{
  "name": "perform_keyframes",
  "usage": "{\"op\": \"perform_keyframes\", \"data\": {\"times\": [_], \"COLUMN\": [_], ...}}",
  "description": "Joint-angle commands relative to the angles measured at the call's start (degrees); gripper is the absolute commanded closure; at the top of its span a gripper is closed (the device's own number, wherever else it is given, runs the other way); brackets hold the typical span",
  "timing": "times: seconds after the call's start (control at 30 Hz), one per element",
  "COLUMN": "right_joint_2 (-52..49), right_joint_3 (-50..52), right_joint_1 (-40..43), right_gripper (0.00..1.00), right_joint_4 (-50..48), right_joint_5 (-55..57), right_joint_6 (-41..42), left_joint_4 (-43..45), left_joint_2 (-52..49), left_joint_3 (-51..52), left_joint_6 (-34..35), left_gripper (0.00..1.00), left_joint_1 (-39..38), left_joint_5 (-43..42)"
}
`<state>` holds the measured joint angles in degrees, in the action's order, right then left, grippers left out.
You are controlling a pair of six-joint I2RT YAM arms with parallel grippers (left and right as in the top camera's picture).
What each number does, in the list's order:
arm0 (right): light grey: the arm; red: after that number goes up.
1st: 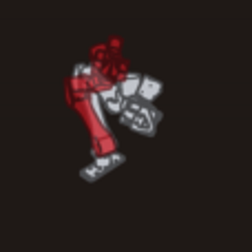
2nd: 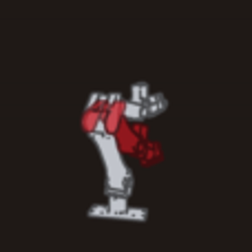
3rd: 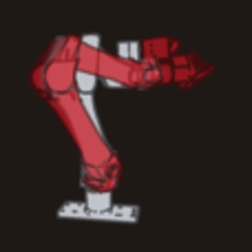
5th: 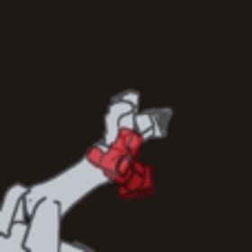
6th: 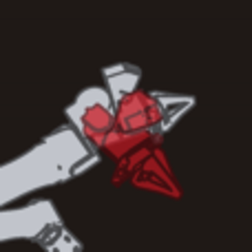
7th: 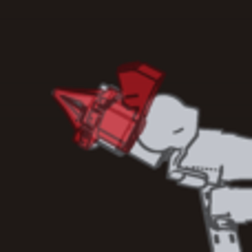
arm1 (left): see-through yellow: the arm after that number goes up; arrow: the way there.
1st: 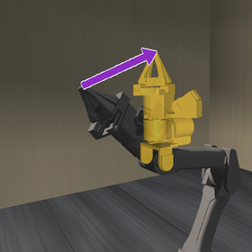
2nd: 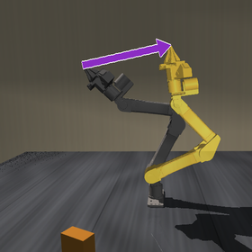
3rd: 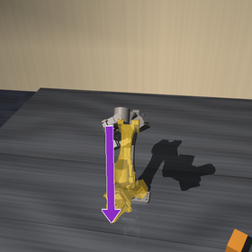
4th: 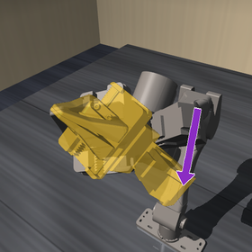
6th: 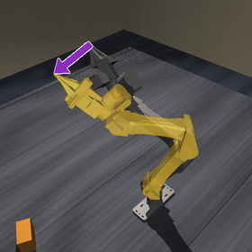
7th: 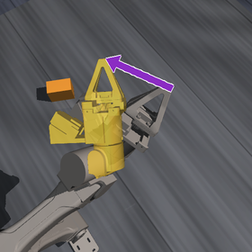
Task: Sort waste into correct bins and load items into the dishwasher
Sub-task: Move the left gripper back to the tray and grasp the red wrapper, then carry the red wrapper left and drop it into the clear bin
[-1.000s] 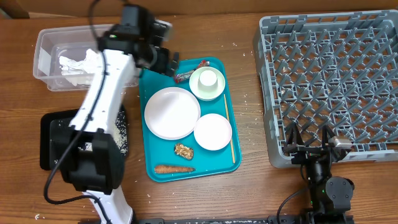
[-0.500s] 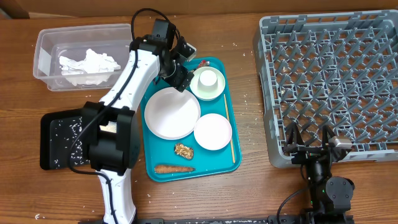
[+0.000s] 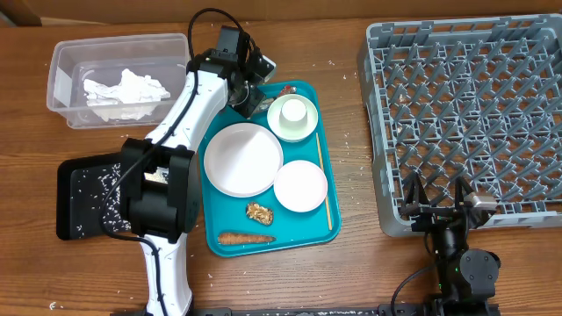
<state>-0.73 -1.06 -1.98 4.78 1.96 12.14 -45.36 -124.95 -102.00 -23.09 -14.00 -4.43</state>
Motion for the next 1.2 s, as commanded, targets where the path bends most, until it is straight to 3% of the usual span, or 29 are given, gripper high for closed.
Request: {"op": "perform_keyframes", "data": {"times": [0.0,0.23,0.57,0.7,0.9,1.17], "right_joint_2": [0.57,0.57,0.57,0.57,0.57,0.57], "right_joint_3": [0.59,0.59,0.59,0.59,0.59,0.59], "right_joint_1": [-0.22,-0.22,-0.22,-0.22,-0.22,-0.22], "right_gripper": [0.0,0.0,0.0,0.0,0.0,0.0], "right_joint_4": [-0.15,-0.17,-0.17,-0.15,-0.17,-0.15], "right_joint_5": [0.74,0.72,0.74,0.74,0.74,0.74], "right_joint_6": [-0.2,-0.2,-0.2,-0.2,-0.2,-0.2], "left_joint_4": [-0.02,0.0,0.02,0.39,1.42,-5.46], "left_joint_2": [-0.98,-1.07,-2.16,-3.67,-3.5,0.74], "left_joint_3": [-0.37,-0.37,-0.37,-0.37,-1.86,-12.07], "left_joint_6": [-0.66,-0.7,-0.7,-0.66,3.65,12.44], "left_gripper": [0.52,0.52,0.57,0.65,0.96,0.96], "left_joint_1": [0.09,0.09,0.11,0.11,0.11,0.17], "left_joint_5": [-0.13,-6.71,-7.21,-6.47,2.01,2.32]}}
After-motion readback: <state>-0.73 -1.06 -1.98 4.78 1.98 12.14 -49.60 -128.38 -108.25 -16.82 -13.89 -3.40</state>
